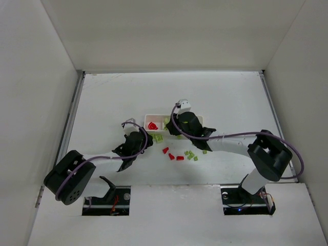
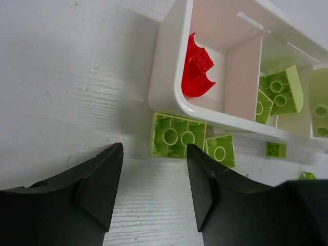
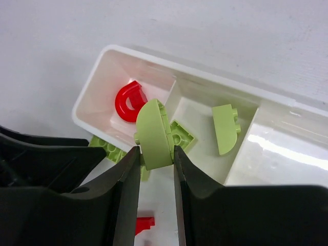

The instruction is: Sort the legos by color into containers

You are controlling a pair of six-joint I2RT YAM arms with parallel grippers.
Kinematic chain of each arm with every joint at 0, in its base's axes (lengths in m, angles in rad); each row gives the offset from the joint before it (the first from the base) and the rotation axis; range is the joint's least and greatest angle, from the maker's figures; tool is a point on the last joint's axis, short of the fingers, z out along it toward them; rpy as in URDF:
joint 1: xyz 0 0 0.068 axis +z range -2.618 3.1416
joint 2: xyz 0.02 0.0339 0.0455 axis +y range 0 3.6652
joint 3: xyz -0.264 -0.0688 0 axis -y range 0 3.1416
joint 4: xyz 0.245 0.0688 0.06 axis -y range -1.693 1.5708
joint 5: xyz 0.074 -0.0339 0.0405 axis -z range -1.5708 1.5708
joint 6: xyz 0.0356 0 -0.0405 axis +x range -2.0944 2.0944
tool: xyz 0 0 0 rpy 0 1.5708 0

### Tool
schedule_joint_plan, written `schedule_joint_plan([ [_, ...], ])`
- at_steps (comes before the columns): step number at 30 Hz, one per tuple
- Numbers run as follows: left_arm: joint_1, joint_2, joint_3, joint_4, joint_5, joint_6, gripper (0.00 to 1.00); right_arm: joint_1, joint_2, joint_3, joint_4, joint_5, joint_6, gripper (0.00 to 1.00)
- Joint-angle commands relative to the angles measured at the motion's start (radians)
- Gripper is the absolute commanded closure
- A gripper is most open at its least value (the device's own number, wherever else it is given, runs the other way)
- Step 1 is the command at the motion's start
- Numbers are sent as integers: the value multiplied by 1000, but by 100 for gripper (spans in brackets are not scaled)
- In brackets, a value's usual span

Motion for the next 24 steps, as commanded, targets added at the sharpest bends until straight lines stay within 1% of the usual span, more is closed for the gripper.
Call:
schedule_joint_plan([
  [1,2,13,32,61,2,-8,50,-8,22,60,16,32,17,70],
  [2,2,16,35,63,2,-3,51,-10,27,62,16,34,22,64],
  [3,-1,19,37,63,2,0,51,-10,25,59,21,35,24,56],
  [4,0,24,37,65,2,1,52,-8,17,50,22,41,24,51],
  [6,3,36,38,66,2,2,55,-8,-13,25,27,63,24,44],
  [8,5,42,38,66,5,0,57,-1,-51,-9,28,83,24,44],
  [11,5,47,34,74,1,0,61,39,-85,-56,28,84,24,47],
  [13,6,50,33,78,1,-2,67,73,-93,-82,34,84,28,48],
  [17,9,42,26,78,-16,-2,79,125,-47,-104,74,84,45,47],
  [20,11,15,12,69,-36,1,83,151,-9,-93,90,77,68,43],
  [24,16,-25,-14,63,-56,2,85,168,49,-69,126,80,71,40],
])
